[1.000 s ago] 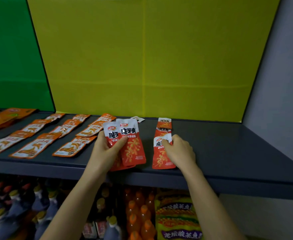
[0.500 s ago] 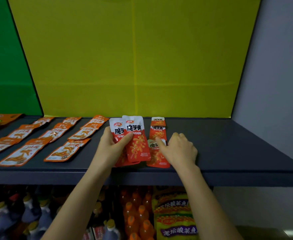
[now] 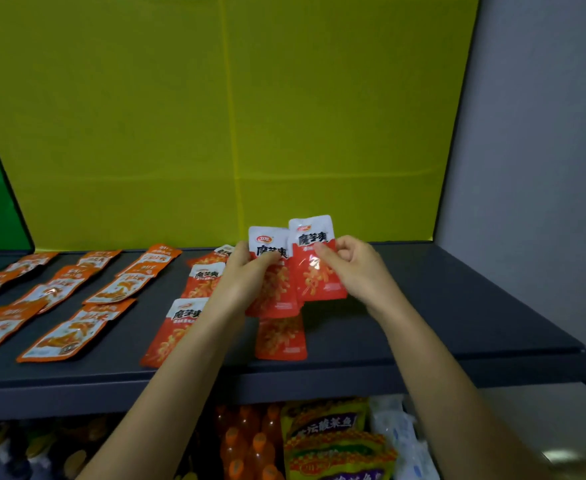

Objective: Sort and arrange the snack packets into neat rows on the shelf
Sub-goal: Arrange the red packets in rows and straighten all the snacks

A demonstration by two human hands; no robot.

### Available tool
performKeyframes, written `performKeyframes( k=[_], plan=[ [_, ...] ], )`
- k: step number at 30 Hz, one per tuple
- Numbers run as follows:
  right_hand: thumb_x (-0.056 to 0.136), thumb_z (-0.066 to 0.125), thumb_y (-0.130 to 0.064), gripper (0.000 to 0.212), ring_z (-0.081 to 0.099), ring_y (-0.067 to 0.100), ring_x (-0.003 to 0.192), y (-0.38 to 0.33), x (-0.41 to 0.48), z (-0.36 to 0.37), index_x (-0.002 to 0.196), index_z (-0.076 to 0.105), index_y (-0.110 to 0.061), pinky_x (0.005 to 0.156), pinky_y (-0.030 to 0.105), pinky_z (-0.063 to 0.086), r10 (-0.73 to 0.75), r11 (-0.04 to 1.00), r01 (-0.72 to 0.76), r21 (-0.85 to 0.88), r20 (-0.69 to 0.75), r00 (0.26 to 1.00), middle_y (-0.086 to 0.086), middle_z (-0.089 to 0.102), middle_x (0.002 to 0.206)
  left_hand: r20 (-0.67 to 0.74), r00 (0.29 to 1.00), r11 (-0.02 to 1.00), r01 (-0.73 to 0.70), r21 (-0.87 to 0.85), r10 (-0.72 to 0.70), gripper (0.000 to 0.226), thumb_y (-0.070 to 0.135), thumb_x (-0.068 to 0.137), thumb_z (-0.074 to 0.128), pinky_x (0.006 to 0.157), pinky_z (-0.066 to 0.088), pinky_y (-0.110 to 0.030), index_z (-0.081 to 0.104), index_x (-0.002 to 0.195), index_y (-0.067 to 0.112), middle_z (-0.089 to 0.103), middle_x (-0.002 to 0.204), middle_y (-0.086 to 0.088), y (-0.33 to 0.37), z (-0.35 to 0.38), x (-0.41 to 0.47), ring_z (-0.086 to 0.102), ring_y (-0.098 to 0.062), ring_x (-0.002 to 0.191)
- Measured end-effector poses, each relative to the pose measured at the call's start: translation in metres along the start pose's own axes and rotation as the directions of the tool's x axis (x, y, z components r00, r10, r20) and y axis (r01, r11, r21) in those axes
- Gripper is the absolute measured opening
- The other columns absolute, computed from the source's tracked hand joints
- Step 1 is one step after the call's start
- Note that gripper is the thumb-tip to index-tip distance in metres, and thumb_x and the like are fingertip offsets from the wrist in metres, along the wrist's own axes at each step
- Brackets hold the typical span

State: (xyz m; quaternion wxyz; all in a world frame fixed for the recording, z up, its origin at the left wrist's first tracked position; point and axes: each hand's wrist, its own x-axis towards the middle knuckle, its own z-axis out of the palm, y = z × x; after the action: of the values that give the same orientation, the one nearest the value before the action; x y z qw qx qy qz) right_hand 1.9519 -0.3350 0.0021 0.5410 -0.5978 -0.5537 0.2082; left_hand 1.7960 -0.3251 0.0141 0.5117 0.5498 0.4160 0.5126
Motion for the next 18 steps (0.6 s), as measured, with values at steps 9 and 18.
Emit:
performKeyframes(
  k=[9, 18],
  plan=[
    [0.089, 0.055, -0.037, 0.031, 0.061, 0.035, 0.103, 0.066, 0.091, -0.033, 0.065, 0.047, -0.019, 0.075, 0.034, 0.044, 0.228, 0.910, -0.237, -0.339, -0.066, 0.971, 0.019, 0.067, 0.110, -0.098, 0.992, 0.995, 0.081, 0.054, -0.075, 0.007, 0.019, 0.093, 0.043, 0.056, 0.046, -0.028, 0.049, 0.094, 0.016, 0.056, 0.084, -0.008, 0.005, 0.008, 0.025, 0.056, -0.018, 0.065],
    [0.091, 0.044, -0.049, 0.053, 0.052, 0.035, 0.118, 0.084, 0.116, -0.022, 0.121, 0.055, -0.007, 0.090, 0.036, 0.044, 0.228, 0.714, -0.232, -0.661, -0.094, 0.969, 0.017, 0.056, 0.128, -0.093, 0.993, 0.989, 0.085, 0.122, -0.074, 0.004, 0.014, 0.092, 0.051, 0.060, 0.044, -0.028, 0.049, 0.096, 0.015, 0.057, 0.084, -0.003, -0.005, 0.019, 0.038, 0.056, -0.014, 0.071]
  ],
)
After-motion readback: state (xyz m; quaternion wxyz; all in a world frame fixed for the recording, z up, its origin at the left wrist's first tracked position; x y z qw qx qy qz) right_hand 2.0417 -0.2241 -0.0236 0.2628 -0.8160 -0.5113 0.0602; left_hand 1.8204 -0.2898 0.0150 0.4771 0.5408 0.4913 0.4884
